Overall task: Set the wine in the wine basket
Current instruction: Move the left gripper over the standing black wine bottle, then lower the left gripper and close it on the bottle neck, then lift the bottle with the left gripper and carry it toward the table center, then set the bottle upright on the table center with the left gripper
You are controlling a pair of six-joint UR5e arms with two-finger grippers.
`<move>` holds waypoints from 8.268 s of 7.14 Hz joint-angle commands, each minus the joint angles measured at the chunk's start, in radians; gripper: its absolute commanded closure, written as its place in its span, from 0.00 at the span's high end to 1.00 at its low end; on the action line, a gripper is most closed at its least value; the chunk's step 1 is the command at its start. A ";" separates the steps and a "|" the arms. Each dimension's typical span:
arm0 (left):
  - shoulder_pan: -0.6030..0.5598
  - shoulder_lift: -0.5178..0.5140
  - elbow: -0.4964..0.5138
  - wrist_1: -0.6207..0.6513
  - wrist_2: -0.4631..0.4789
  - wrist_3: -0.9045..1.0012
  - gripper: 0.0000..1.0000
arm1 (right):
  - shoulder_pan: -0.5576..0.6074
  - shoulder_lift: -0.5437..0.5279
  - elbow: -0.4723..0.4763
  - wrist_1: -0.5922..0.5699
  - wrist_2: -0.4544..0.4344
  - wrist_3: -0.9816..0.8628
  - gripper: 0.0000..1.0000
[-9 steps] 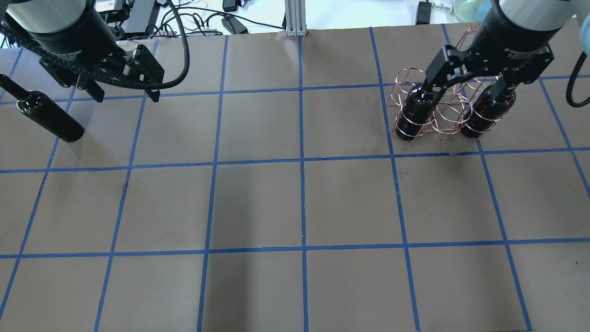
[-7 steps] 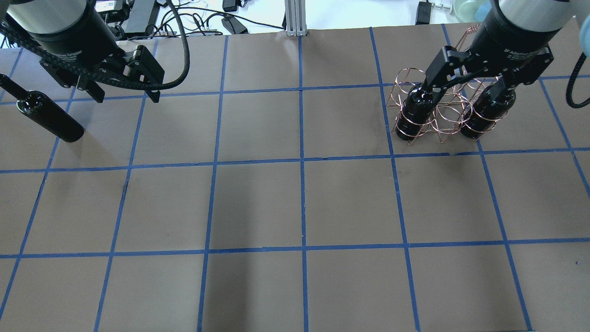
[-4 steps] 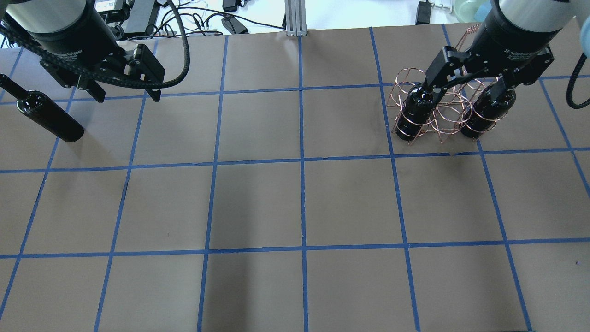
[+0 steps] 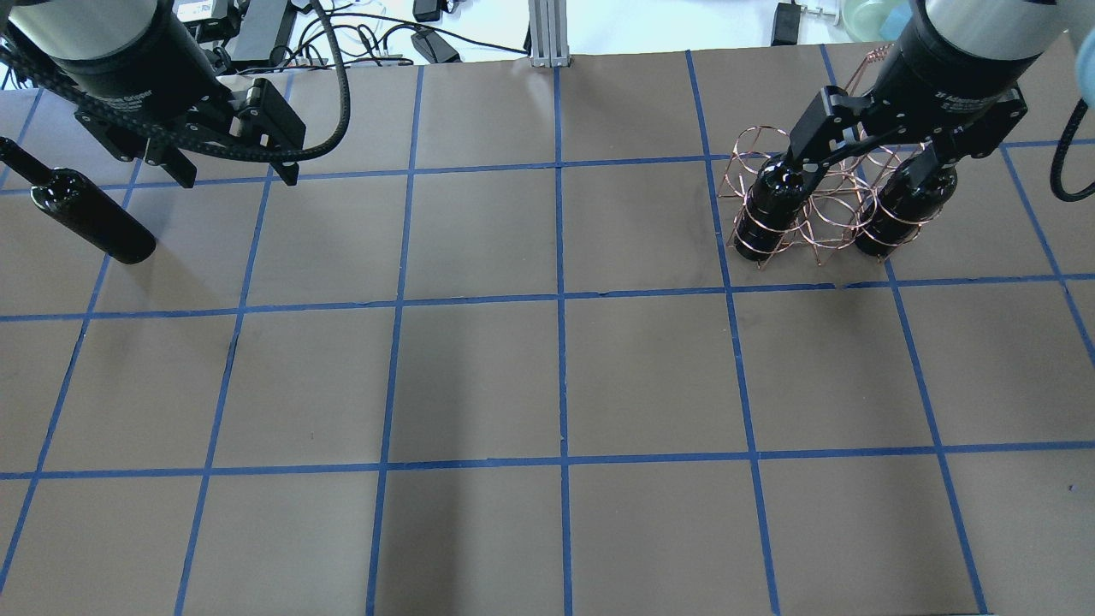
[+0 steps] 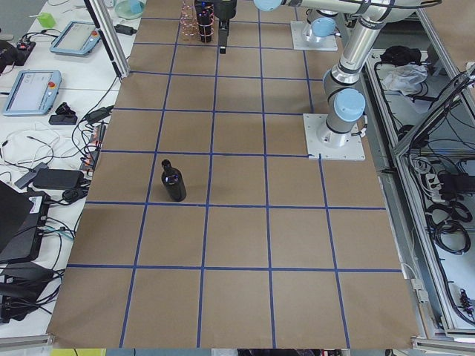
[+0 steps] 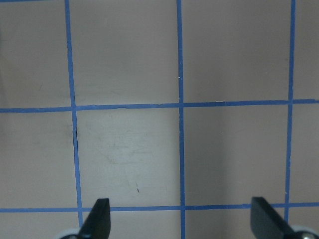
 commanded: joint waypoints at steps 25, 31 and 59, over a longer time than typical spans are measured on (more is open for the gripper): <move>0.590 -0.547 0.278 0.303 -0.074 0.551 0.59 | -0.005 -0.004 0.009 0.000 -0.002 0.002 1.00; 0.588 -0.546 0.276 0.318 -0.100 0.550 0.56 | -0.003 -0.009 0.008 -0.002 -0.054 0.000 1.00; -0.099 -0.040 -0.344 0.341 -0.025 -0.200 0.00 | 0.020 0.003 0.011 -0.021 -0.031 0.000 1.00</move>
